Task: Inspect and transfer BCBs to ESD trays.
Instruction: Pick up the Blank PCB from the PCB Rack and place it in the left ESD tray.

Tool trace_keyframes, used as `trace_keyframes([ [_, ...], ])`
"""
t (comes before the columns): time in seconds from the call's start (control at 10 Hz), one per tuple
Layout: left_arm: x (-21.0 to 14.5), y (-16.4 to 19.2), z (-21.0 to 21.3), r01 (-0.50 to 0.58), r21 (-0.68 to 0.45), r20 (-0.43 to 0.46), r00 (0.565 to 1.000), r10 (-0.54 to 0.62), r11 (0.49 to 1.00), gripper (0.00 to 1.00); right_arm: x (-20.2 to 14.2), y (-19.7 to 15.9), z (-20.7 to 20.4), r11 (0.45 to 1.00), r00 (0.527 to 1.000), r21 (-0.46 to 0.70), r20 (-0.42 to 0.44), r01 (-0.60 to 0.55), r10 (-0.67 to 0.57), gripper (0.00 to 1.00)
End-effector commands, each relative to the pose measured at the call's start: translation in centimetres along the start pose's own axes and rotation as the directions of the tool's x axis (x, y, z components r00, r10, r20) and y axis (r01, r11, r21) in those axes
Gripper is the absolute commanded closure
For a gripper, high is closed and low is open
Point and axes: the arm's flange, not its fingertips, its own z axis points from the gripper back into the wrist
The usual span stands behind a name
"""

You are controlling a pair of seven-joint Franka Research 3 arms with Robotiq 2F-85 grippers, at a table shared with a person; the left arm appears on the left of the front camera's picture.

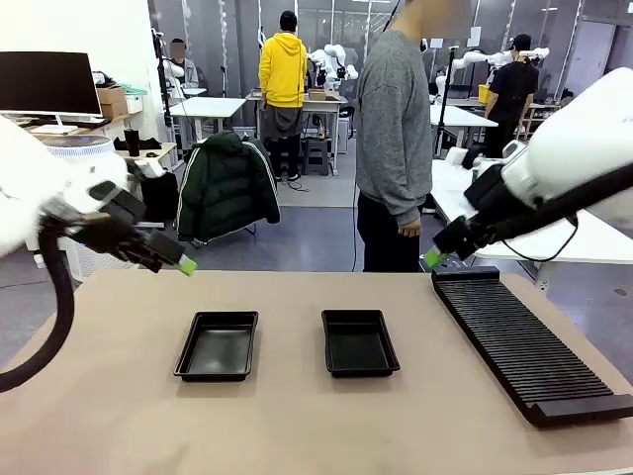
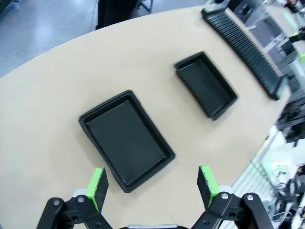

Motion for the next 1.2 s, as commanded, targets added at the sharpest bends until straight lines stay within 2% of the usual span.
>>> trace_keyframes([
  [0.0,-0.6,2.1,1.8,-0.058,-0.156,0.065,0.995,0.069,0.986,0.00,-0.3,-2.3,1.8,0.985,0.996,0.148,0.002,0.092,-0.093,0.00],
  [0.2,-1.5,3.2,4.0,-0.112,-0.279,0.121,0.981,0.151,0.954,0.00,-1.6,-4.6,4.1,0.940,0.982,0.291,0.007,0.181,-0.191,0.00],
  [0.4,-2.0,4.9,5.4,-0.148,-0.465,0.148,0.959,0.242,0.873,0.00,-3.1,-7.6,5.8,0.867,0.958,0.432,0.025,0.247,-0.286,0.00],
  [0.6,-2.5,6.9,4.8,-0.224,-0.634,0.084,0.932,0.354,0.740,0.00,-5.2,-11.3,6.3,0.749,0.926,0.593,0.016,0.295,-0.377,0.00],
  [0.8,-2.9,8.3,4.4,-0.276,-0.724,0.026,0.905,0.425,0.632,0.00,-7.0,-14.0,6.0,0.641,0.892,0.690,-0.014,0.336,-0.452,0.00],
  [1.0,-3.4,9.8,3.5,-0.327,-0.779,-0.068,0.892,0.447,0.535,0.00,-8.3,-16.3,4.9,0.550,0.878,0.760,-0.056,0.346,-0.475,0.00],
  [1.1,-3.6,10.5,3.1,-0.363,-0.774,-0.114,0.885,0.451,0.518,0.00,-8.9,-16.9,4.2,0.512,0.878,0.786,-0.079,0.346,-0.472,0.00],
])
